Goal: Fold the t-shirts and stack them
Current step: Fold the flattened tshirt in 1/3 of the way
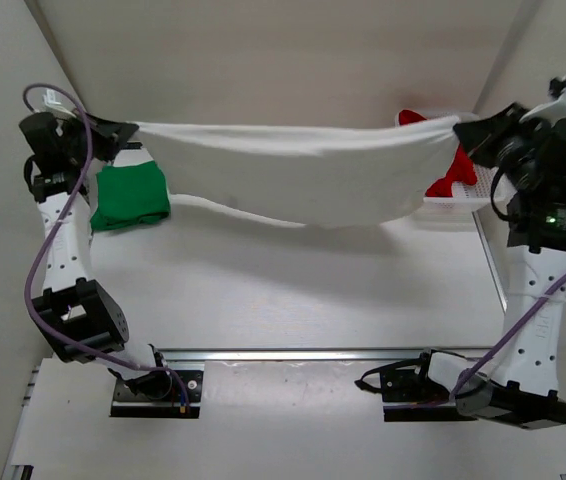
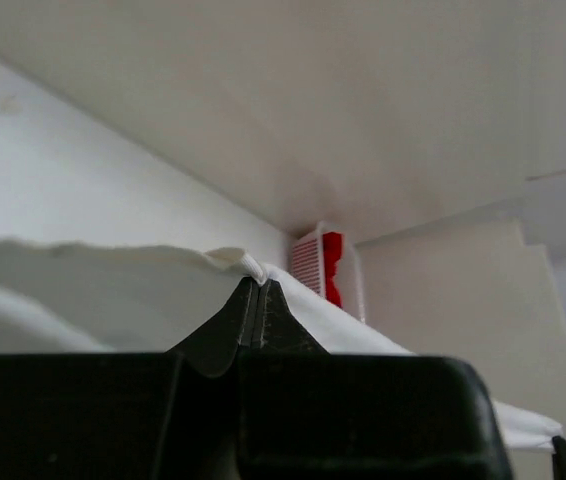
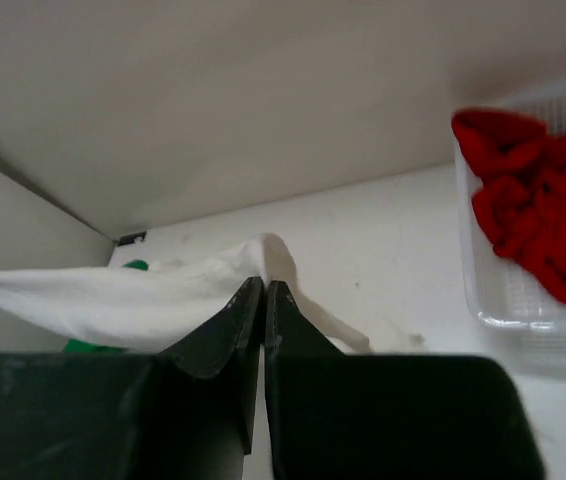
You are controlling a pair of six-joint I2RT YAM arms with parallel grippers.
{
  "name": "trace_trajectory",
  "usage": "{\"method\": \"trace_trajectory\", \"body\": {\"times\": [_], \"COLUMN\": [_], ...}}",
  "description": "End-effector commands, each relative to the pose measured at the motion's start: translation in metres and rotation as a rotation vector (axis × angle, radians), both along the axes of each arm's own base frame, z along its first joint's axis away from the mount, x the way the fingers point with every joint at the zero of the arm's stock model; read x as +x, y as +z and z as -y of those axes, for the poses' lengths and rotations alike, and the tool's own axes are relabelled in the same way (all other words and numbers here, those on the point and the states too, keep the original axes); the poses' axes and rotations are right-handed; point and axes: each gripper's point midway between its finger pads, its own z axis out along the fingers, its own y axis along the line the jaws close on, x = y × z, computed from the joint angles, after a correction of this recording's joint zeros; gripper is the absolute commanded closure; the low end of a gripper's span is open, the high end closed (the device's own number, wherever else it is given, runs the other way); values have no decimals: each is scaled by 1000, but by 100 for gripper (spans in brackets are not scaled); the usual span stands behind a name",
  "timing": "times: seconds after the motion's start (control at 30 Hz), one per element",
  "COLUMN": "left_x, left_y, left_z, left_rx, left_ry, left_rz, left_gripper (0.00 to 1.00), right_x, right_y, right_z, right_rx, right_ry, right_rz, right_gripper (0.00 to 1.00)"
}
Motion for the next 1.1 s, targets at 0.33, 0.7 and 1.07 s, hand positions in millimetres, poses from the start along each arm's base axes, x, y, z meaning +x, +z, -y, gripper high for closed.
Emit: {"method": "trace_trajectory", "body": {"times": [0.33, 0.7, 1.07], "left_x": [8, 95, 111], "left_y": [113, -27, 97], "left_z": [8, 30, -1], "left_rx": [-60, 21, -91], "left_ry": [-70, -60, -26], "left_rz": [220, -65, 233], "left_gripper": [100, 100, 100], "right_x": [14, 172, 155], "right_y": [112, 24, 140], "right_z": [8, -2, 29], "right_rx": [-1, -13, 114], "right_ry": [117, 183, 229], "right_rz": [204, 5, 345], "right_gripper": [100, 100, 100]}}
